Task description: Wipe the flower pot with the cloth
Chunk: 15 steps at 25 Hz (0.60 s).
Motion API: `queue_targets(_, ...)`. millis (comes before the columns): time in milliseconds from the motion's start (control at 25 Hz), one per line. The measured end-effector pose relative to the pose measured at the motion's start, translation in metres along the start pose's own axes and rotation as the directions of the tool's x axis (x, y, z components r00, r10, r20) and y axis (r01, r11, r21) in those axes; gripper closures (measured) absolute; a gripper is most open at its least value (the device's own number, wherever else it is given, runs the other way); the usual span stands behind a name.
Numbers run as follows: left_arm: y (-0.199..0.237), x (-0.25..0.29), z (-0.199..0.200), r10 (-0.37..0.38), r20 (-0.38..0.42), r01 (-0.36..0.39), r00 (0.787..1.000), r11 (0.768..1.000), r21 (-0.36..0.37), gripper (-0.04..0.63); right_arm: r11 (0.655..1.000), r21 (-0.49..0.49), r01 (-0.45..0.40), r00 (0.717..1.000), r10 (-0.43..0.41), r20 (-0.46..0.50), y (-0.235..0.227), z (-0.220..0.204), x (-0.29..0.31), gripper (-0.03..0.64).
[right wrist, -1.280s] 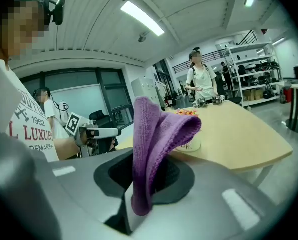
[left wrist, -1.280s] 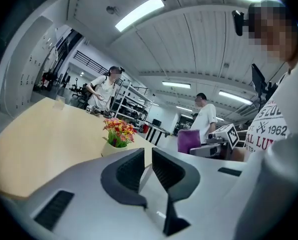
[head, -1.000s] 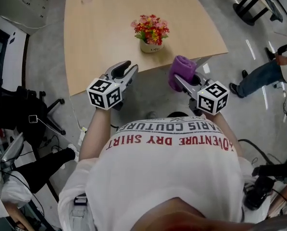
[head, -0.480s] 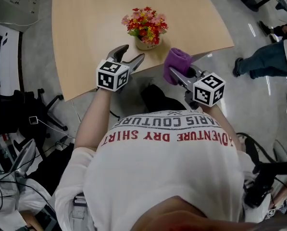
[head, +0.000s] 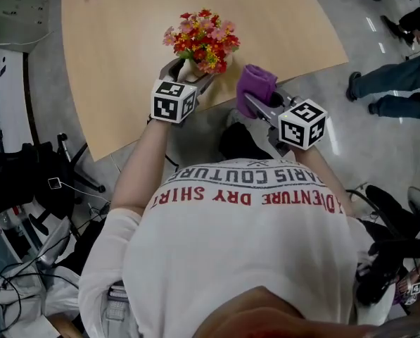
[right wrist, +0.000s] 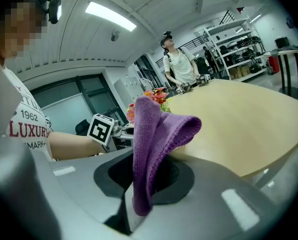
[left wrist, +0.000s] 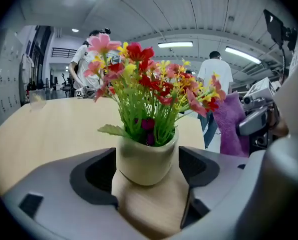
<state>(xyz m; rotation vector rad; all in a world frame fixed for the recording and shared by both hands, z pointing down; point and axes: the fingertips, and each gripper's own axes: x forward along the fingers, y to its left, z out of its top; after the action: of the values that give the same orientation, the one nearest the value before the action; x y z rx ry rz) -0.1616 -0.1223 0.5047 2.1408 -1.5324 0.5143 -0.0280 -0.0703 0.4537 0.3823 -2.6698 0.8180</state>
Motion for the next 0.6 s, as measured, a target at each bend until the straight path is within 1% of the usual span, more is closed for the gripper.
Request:
queue_targets(120,-0.002,0.005,-0.003,0.021,-0.007,-0.021,1.0,0.999,0.048,0.221,1.0,0.02,0.001,1.0,-0.001,0.002,-0.005,-0.002,0.002,0.557)
queue_targets(400,-0.001,0.006,-0.001,0.035,0.024,-0.036,0.999,0.998,0.042,0.221,0.999,0.036,0.008,1.0,-0.008,0.001,-0.018,0.0,0.007,0.557)
queue_targets(600,0.002,0.008,-0.001,0.016,0.014,-0.017,1.0,0.999,0.051,0.222,0.997,0.074,0.001,1.0,-0.002,0.01,-0.028,0.007,0.014,0.557)
